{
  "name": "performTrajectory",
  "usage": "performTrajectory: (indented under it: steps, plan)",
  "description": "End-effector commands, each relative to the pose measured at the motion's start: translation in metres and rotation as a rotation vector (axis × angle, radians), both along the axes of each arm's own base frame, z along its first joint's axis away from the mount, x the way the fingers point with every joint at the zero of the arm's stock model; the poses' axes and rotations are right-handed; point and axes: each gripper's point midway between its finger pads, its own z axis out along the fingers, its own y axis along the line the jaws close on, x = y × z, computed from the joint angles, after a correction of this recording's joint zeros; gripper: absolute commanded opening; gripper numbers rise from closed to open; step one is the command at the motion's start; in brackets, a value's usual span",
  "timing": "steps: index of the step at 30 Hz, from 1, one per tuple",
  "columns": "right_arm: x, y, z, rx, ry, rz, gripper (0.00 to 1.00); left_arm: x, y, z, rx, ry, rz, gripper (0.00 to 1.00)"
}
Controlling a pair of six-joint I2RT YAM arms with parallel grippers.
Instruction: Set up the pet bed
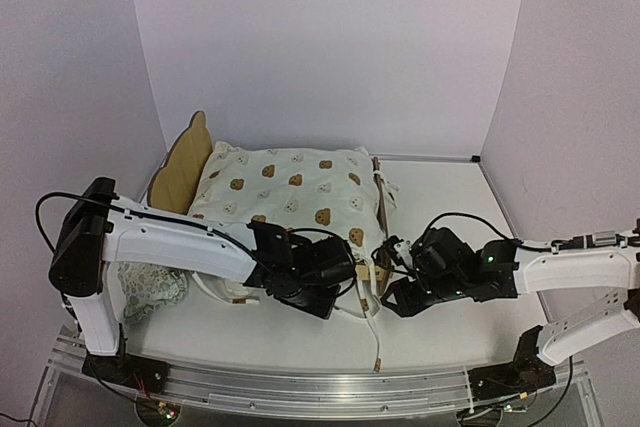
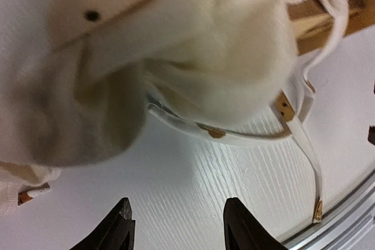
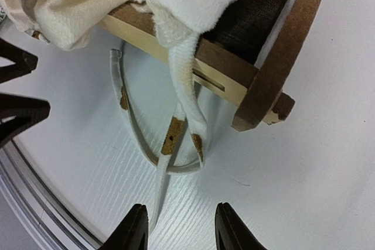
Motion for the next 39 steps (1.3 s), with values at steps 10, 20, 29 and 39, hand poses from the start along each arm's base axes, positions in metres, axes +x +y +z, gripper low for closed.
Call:
performTrajectory:
  steps: [10,20,29,39]
  plan:
    - [-0.004,0.006,-0.005,0.023,0.000,0.041,0.42,0.052,-0.011,-0.032,0.031,-0.076,0.081,0.49]
    - [-0.006,0.006,-0.006,0.025,0.007,0.046,0.42,0.063,-0.019,-0.047,0.007,-0.099,0.100,0.45]
    - [-0.007,0.006,-0.008,0.024,0.013,0.045,0.42,0.059,-0.012,-0.067,0.029,-0.074,0.121,0.37]
    - [-0.007,0.009,-0.006,0.033,0.018,0.048,0.42,0.048,0.002,-0.089,0.038,-0.023,0.150,0.21]
